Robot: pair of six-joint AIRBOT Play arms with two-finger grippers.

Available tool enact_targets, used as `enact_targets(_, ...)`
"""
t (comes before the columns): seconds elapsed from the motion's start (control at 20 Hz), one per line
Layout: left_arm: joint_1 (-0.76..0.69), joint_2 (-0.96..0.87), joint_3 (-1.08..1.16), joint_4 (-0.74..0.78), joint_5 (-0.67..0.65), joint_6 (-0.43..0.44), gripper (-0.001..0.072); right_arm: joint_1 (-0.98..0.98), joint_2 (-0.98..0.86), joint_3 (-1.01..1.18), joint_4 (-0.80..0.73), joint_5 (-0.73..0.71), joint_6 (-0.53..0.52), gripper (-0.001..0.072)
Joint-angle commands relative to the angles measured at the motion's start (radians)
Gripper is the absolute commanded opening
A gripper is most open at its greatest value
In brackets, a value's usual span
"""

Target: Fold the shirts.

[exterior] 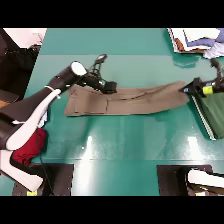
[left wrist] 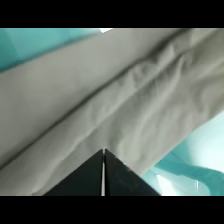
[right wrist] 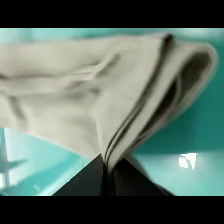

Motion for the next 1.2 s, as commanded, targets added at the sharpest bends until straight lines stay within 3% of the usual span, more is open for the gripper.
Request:
enact_targets(0.0,-0.088,-0.105,0.093,0.009,-0.007,-0.032,0.0030,0.065,0.076,0.134,0.075,0.028,0.078,0.0015)
enact_targets(0.3,-0.173,-0.146,0.108,0.009,0.008,-0.031,0.0031,0.277,0.027,0.385,0.074,0.037,0.154,0.0015)
enact_targets(0.7,-0.185,-0.154,0.110,0.043,-0.015,-0.031,0.0030,0.437,-0.102,0.615,0.071,0.079,0.163,0.0015)
enact_targets(0.9,-0.123,-0.093,0.112,0.090,-0.066,-0.031,0.0029,0.483,-0.132,0.649,0.060,0.096,0.163,0.0015)
enact_targets(1.15,0.047,0.093,0.112,0.330,-0.149,-0.031,0.0030,0.593,-0.135,0.647,0.061,0.040,0.131,0.0015)
